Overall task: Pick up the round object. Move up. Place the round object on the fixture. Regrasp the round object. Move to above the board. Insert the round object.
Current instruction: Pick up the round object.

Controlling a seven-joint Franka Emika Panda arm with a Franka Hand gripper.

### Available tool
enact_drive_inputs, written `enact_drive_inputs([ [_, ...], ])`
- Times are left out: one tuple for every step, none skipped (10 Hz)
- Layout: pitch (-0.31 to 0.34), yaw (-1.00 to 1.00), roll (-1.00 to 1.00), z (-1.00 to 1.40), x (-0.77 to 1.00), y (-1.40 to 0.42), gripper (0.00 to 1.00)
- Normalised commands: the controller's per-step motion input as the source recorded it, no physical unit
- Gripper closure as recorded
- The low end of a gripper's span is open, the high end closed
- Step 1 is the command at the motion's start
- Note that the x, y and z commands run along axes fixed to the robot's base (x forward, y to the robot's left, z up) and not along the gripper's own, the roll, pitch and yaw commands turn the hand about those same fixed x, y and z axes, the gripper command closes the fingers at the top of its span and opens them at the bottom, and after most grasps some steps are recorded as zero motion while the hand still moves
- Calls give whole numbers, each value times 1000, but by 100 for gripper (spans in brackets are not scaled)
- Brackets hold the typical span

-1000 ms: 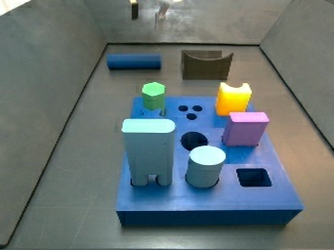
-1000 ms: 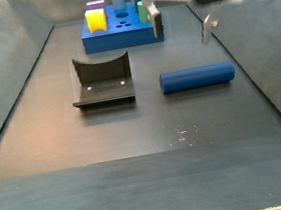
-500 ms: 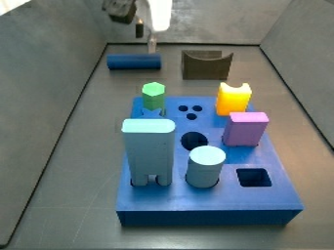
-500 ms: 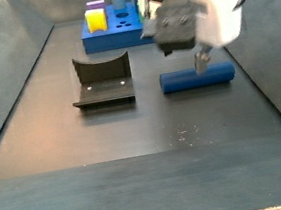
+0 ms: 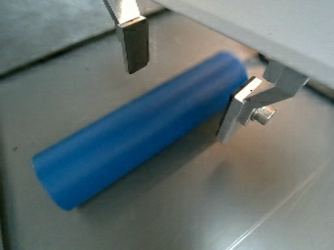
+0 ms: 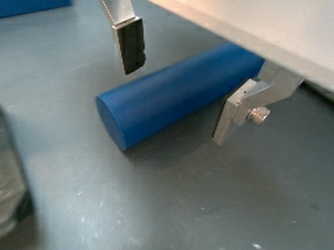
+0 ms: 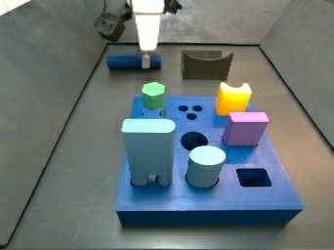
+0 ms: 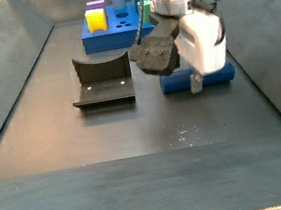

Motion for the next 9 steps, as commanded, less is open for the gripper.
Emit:
enact_drive_inputs([
  [-64, -526, -379, -326, -226, 34, 0],
  [-37, -443, -376, -211, 0, 54, 0],
  [0, -377, -299, -54, 180, 0, 0],
  [-33, -277, -284, -74, 169, 9, 0],
  [-10, -231, -236, -220, 131, 11, 0],
  [0, -189, -187, -303, 97, 6, 0],
  [-3, -160, -174, -343, 57, 6, 0],
  [-14, -154, -189, -374, 60, 17, 0],
  [-10, -131, -167, -269, 17, 0, 0],
])
